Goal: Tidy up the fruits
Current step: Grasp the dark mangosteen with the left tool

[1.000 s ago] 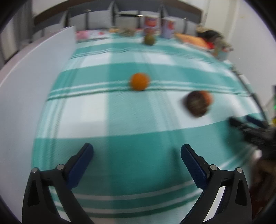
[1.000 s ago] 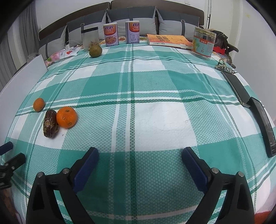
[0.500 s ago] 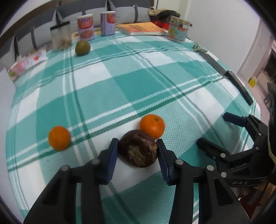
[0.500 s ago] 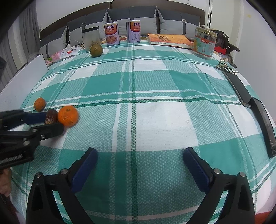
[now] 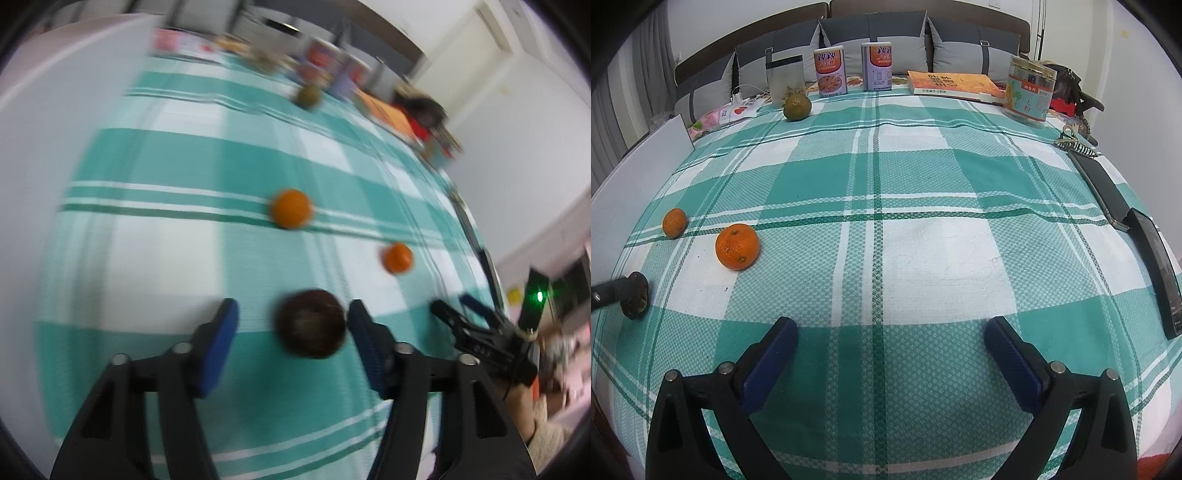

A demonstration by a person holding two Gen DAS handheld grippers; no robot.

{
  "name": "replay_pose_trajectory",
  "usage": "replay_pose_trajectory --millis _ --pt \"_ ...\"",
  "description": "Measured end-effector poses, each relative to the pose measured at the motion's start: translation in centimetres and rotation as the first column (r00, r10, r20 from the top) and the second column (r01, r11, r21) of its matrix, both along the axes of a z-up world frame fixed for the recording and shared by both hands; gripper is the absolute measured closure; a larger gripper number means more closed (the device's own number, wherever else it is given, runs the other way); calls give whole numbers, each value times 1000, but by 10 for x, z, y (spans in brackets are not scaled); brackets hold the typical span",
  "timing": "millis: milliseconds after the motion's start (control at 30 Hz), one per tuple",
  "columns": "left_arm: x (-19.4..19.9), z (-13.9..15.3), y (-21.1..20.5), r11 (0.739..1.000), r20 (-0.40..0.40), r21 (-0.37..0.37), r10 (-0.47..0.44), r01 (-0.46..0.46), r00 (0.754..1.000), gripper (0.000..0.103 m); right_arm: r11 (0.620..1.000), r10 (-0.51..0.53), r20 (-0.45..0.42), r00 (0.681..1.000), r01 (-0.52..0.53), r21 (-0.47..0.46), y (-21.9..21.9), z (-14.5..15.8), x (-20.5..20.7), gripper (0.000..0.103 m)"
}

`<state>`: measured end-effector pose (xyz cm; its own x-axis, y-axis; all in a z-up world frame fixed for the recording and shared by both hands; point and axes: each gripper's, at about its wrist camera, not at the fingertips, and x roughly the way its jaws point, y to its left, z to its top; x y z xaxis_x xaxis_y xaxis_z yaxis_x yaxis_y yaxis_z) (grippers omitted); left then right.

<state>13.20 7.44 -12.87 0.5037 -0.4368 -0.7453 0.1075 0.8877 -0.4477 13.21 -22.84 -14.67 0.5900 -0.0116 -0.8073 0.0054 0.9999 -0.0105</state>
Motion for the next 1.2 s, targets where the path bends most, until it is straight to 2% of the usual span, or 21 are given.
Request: replay_pose_trajectory --millis 200,300,367,467,700,733,800,833,867,933,1000,1033,1067,1133,1200 --pt "-7 6 26 994 0 31 106 -106 994 35 1000 0 0 1000 0 -1 0 0 1 2" --pt "-14 12 19 997 30 51 64 -66 997 30 1000 0 0 1000 0 -1 0 0 1 2" --pt "-16 17 3 996 62 91 3 -8 998 17 1000 0 0 1000 0 -1 0 0 1 2" --pt "-19 20 -27 984 87 163 -91 76 992 13 1000 0 0 1000 0 -1 0 0 0 2" --pt "-2 -1 -55 975 36 218 -58 48 998 14 1000 3 -2 1000 -3 2 0 0 0 1" --pt "-3 -1 -57 971 38 232 -62 52 997 17 1000 3 -1 1000 -3 2 0 0 0 1" --pt "-6 -3 -66 956 45 285 -82 66 996 34 1000 3 0 1000 -3 5 0 0 -1 1" --pt "-8 -5 -68 950 42 305 -84 68 996 53 1000 3 3 1000 -3 17 -1 1 -1 1" --pt "-10 -7 -68 941 45 332 -82 62 996 60 999 7 9 1000 -7 46 -2 3 -2 1" --pt "-13 -6 -63 947 52 318 -70 50 996 61 987 44 37 998 -50 153 0 11 -4 1" --pt "-16 -5 -59 944 62 329 -49 26 997 61 971 100 59 993 -110 211 8 17 -3 1" --pt "-17 -4 -57 942 66 336 -41 16 997 61 962 140 49 989 -147 231 16 19 1 5" --pt "-17 -4 -54 941 66 338 -31 7 997 61 953 182 38 983 -186 241 25 20 7 11" --pt "-16 -4 -50 944 58 331 -15 -5 998 61 937 265 23 964 -263 231 46 24 20 15" --pt "-16 -3 -46 942 56 336 1 -19 998 61 930 309 -23 951 -297 218 64 21 37 23"
